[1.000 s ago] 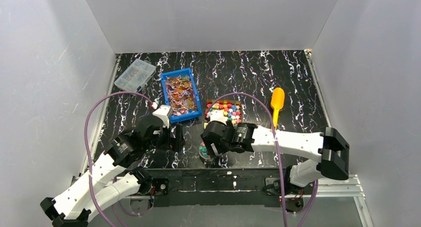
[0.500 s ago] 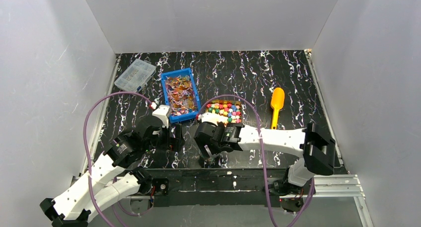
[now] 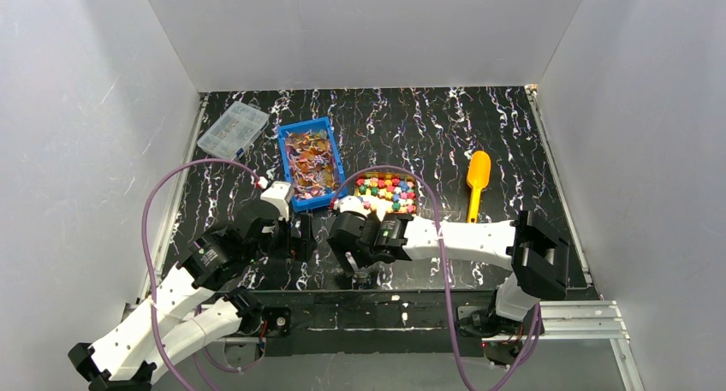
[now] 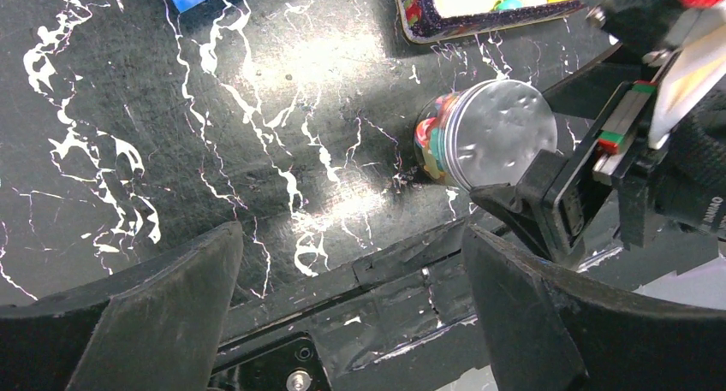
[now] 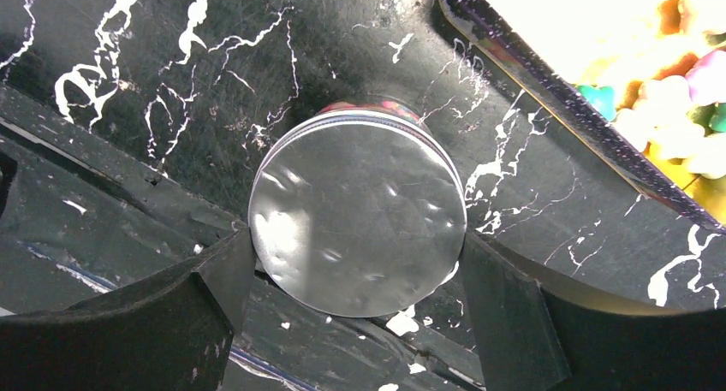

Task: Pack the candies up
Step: Close the bottle lid on the packing bottle.

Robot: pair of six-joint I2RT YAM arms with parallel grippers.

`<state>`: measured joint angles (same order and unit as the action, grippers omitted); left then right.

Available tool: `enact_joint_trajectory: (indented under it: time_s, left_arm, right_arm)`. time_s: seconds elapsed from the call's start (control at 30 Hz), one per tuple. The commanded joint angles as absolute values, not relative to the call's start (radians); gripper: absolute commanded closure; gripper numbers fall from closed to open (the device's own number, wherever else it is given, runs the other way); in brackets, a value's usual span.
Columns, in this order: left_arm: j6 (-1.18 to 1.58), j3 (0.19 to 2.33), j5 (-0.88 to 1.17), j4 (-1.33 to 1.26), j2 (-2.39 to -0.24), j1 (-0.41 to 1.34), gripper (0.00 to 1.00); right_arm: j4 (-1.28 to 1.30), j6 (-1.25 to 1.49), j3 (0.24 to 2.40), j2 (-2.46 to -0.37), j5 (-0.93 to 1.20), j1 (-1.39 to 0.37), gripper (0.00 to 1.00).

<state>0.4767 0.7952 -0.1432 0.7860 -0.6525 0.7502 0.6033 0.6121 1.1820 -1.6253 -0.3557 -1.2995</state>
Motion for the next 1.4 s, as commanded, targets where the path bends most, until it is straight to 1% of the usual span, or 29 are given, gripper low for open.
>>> enact_joint_trajectory:
  time_s: [0.0,0.33,0.7,0.83,0.87,0.9,0.93,1.37]
  left_arm:
    - [0.483,0.801,-0.169,0.806,-0.643,0.753,0.01]
    - [0.485,0.801,-0.164,0.806,-0.645,0.753,0.01]
    - [0.5,0.806,-0.151,0.809,-0.643,0.752,0.01]
    - [0.525,0.81,-0.127,0.823,-0.644,0.753,0.01]
    - [0.532,0.809,-0.115,0.823,-0.646,0.754,0.01]
    - [0.538,0.808,-0.109,0.825,-0.648,0.754,0.01]
    - [0.543,0.808,-0.105,0.825,-0.649,0.753,0.01]
    - [0.572,0.822,-0.088,0.855,-0.632,0.753,0.01]
  right_arm:
    - [0.591,0.602,1.219,-1.649,-0.351,-1.316,0.27]
    - [0.608,0.625,1.195,-1.671,-0.37,-1.338,0.26]
    - [0.597,0.647,1.141,-1.671,-0.41,-1.347,0.17]
    - [0.597,0.642,1.155,-1.681,-0.416,-1.356,0.13]
    - [0.599,0.639,1.16,-1.681,-0.417,-1.357,0.09]
    - [0.602,0.636,1.165,-1.683,-0.42,-1.358,0.02]
    - [0.604,0.634,1.17,-1.683,-0.422,-1.359,0.02]
    - [0.609,0.637,1.194,-1.624,-0.433,-1.383,0.02]
